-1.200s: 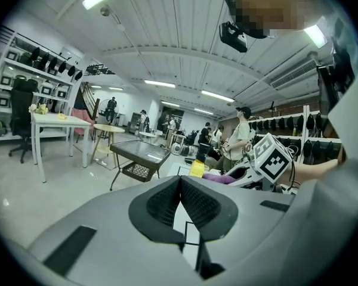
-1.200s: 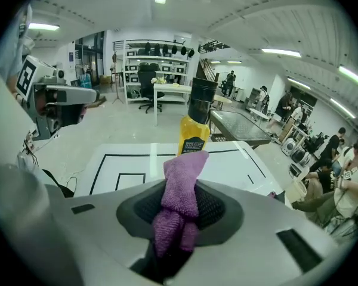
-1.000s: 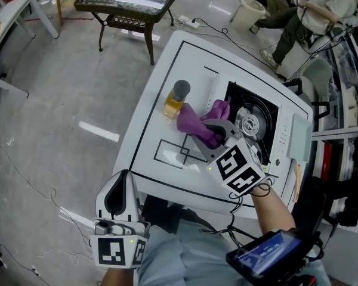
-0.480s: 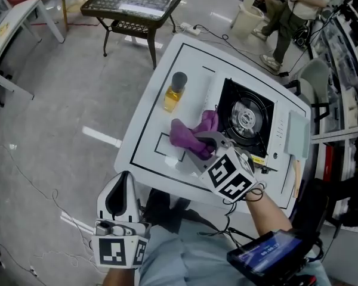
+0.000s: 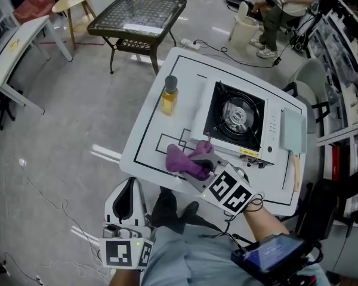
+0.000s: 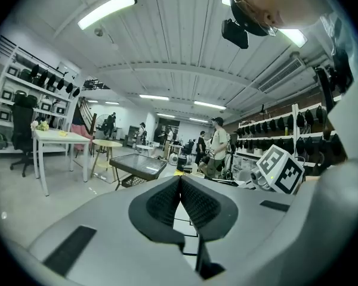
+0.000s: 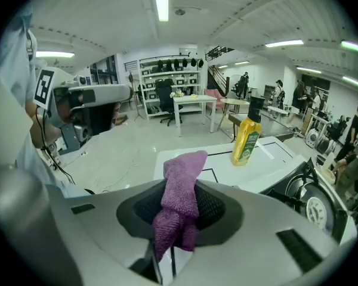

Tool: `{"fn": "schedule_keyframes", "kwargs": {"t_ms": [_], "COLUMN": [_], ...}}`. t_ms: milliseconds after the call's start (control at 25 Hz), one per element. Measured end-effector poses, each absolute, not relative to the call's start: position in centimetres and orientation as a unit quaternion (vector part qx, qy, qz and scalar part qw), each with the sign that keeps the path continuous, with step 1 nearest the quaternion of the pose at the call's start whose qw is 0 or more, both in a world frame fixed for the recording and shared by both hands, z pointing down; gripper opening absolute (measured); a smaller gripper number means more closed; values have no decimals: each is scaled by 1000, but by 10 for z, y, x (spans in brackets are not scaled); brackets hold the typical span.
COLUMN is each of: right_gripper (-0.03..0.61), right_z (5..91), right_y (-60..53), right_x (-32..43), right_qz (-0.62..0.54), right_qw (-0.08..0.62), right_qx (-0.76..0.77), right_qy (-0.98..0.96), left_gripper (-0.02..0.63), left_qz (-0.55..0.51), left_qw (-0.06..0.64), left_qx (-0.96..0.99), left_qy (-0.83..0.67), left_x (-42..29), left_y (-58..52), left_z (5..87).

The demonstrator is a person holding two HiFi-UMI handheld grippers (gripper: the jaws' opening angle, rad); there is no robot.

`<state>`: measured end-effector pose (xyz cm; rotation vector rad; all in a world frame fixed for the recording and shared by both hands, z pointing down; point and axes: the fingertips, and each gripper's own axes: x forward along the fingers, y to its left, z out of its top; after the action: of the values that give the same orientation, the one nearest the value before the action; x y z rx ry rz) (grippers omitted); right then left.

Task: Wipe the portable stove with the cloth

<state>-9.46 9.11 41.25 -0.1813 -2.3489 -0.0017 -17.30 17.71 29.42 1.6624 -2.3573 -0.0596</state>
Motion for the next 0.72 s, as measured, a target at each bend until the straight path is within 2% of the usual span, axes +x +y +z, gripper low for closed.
{"fn": "schedule_keyframes", "kwargs": {"t_ms": [320, 720], "right_gripper": [127, 127], "right_z": [332, 214], "right_y": [116, 70], "right_x": [-38, 43], "right_qz": [47, -7], "right_qw": [284, 94], "right_qx": [-45, 148], "right_qy": [-956, -984], "left_gripper": [18, 18], "left_qz": [-23, -29], "left_qw": [72, -29], "left_qx": [599, 654], "left_qy": [-797, -755], "left_x": [-118, -58], "left_y": [179, 133], "left_z": [239, 164]}}
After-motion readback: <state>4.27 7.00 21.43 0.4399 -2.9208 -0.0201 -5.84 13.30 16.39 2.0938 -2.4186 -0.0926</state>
